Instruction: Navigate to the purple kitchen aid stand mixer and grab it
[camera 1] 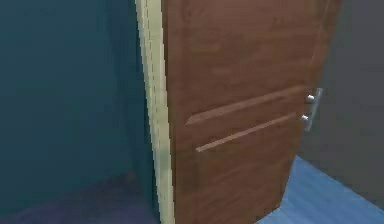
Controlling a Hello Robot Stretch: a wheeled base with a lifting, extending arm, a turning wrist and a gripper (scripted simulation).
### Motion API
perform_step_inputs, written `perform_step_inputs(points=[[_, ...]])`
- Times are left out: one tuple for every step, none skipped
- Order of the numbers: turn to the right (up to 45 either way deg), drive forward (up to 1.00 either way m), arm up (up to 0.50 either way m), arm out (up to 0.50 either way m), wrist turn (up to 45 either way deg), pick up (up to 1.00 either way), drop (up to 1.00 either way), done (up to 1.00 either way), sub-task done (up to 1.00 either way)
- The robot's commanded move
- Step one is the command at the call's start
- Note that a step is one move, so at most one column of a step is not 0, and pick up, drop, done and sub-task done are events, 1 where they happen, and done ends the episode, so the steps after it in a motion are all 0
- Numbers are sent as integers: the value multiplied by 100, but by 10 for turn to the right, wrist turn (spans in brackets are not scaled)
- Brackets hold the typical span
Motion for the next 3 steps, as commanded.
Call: perform_step_inputs(points=[[450,0,0,0,0,0,0,0,0],[390,0,0,0,0,0,0,0,0],[0,100,0,0,0,0,0,0,0]])
